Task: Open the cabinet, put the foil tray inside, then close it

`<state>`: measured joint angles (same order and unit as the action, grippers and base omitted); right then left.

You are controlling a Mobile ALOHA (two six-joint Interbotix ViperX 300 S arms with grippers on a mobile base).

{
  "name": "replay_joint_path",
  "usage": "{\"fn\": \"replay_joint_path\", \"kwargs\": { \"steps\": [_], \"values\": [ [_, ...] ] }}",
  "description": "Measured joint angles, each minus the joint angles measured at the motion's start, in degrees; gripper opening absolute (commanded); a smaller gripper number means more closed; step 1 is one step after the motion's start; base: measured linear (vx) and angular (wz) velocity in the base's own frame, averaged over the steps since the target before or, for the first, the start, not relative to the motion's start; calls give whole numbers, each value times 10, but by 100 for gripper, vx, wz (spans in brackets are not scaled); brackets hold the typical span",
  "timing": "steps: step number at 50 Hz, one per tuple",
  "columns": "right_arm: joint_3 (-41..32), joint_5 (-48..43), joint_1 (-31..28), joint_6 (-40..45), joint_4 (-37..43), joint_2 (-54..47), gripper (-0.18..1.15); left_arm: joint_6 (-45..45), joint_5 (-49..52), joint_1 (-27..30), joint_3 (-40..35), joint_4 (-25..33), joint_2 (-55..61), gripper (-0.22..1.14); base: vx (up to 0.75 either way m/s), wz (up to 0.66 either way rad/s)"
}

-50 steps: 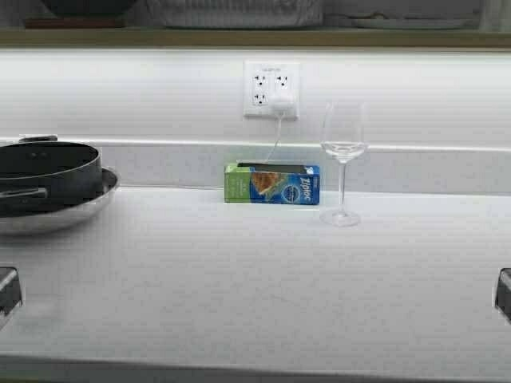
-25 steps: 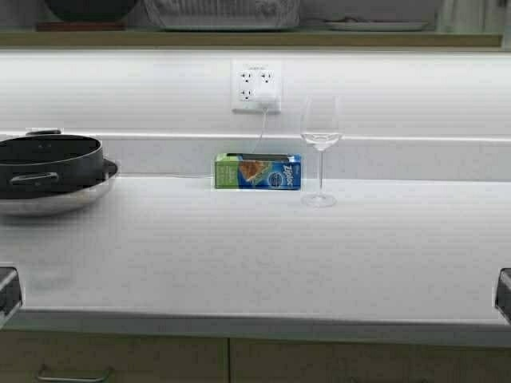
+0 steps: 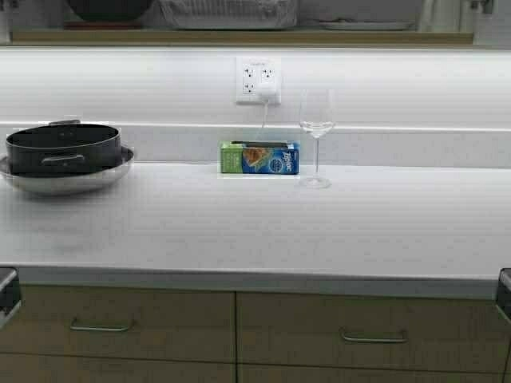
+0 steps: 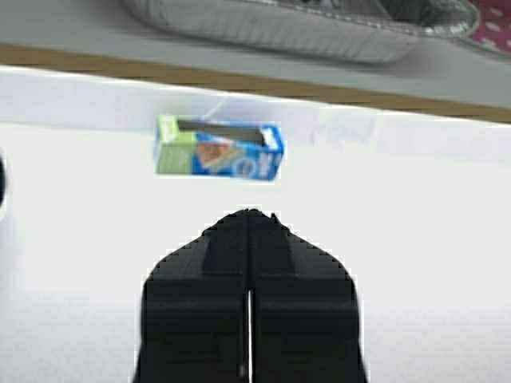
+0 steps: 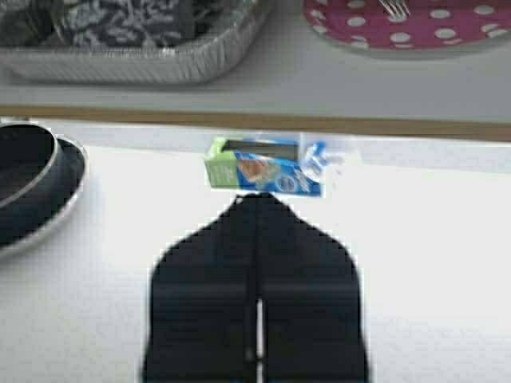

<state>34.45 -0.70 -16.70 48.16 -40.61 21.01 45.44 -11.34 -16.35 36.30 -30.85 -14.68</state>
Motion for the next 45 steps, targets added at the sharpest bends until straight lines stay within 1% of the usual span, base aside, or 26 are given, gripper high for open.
{"fn": "replay_joint_path", "kwargs": {
  "steps": [5,12,22,27,34,41,45],
  "values": [
    [4,21,1,1,-27,13,8,0,10,4,1,0,-4,4,-29,2],
    [18,36,11,2,-43,37,8,-3,49,16,7,-4,-18,4,-26,0],
    [41,44,66,2,-46,93,8,-40,133,54,20,-11,-72,4,-24,-7],
    [52,49,97,-1,-47,128,8,-69,162,94,27,-11,-116,4,-23,-12],
    [53,55,168,-1,-47,163,8,-91,200,152,31,-12,-178,4,-25,-12],
    [48,54,237,-2,-50,150,8,-95,233,231,31,-13,-208,4,-24,-8],
    [29,46,278,-2,-55,129,8,-94,233,286,25,-13,-209,4,-21,-7]
  ]
}}
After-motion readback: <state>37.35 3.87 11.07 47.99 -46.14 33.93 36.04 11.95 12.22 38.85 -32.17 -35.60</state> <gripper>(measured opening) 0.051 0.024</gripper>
